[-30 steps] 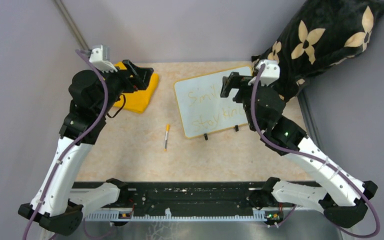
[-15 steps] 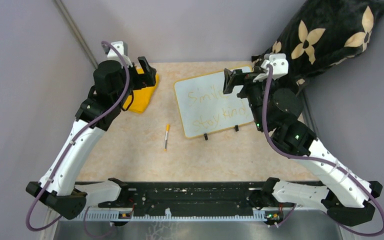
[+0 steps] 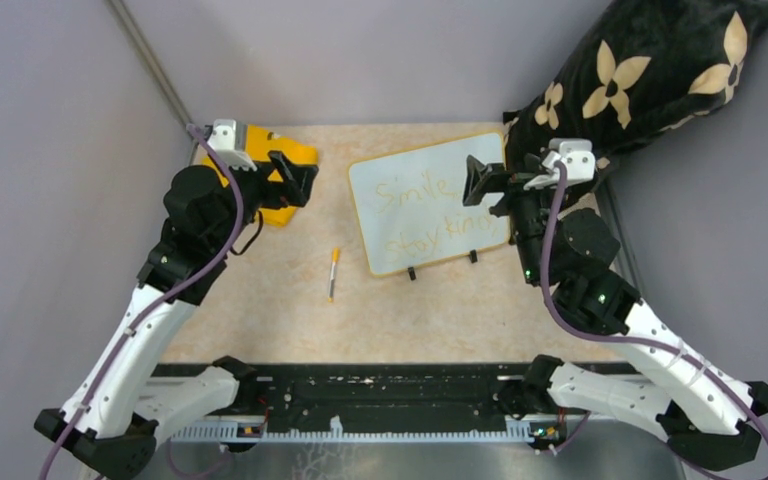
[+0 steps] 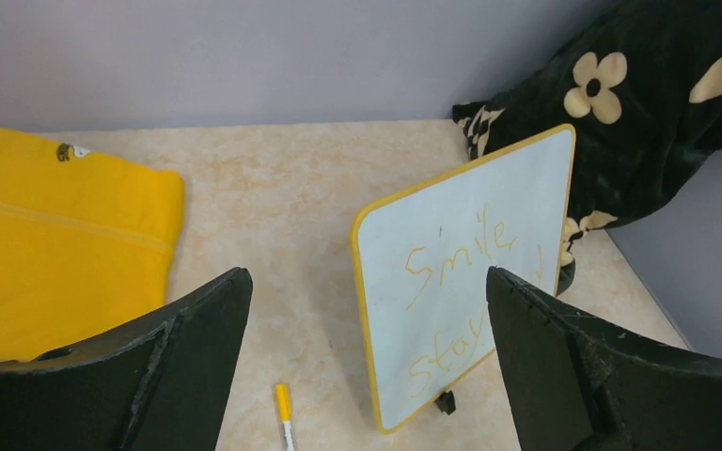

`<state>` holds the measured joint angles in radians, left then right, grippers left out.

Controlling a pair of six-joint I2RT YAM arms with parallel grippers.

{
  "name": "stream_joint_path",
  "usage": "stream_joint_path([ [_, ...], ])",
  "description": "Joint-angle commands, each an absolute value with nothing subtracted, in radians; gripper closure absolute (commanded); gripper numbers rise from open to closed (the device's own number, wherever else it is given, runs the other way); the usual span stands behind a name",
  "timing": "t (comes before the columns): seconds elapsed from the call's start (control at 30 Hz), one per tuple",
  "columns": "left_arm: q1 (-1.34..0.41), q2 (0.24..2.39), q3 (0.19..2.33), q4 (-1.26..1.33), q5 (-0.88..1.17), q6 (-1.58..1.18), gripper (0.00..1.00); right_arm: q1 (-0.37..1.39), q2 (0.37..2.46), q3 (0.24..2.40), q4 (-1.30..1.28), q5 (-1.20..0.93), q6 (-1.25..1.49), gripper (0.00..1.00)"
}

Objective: Write a sentence on the whiteboard
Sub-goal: Reset both arms

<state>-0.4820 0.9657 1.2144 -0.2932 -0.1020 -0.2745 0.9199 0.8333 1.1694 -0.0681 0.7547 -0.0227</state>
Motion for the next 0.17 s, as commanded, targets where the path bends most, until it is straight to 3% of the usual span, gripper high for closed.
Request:
stream_joint_path([
  [0.0,-0.484,0.905,1.166,-0.285,-0.097,-0.289,0.01,0.919,0.763,1.100,0.056,0.826,-0.028,0.01],
  [0.13,-0.484,0.879,1.148,-0.283,-0.126,-0.272,0.01,0.918,0.760,1.096,0.047,0.855,-0.038,0.01],
])
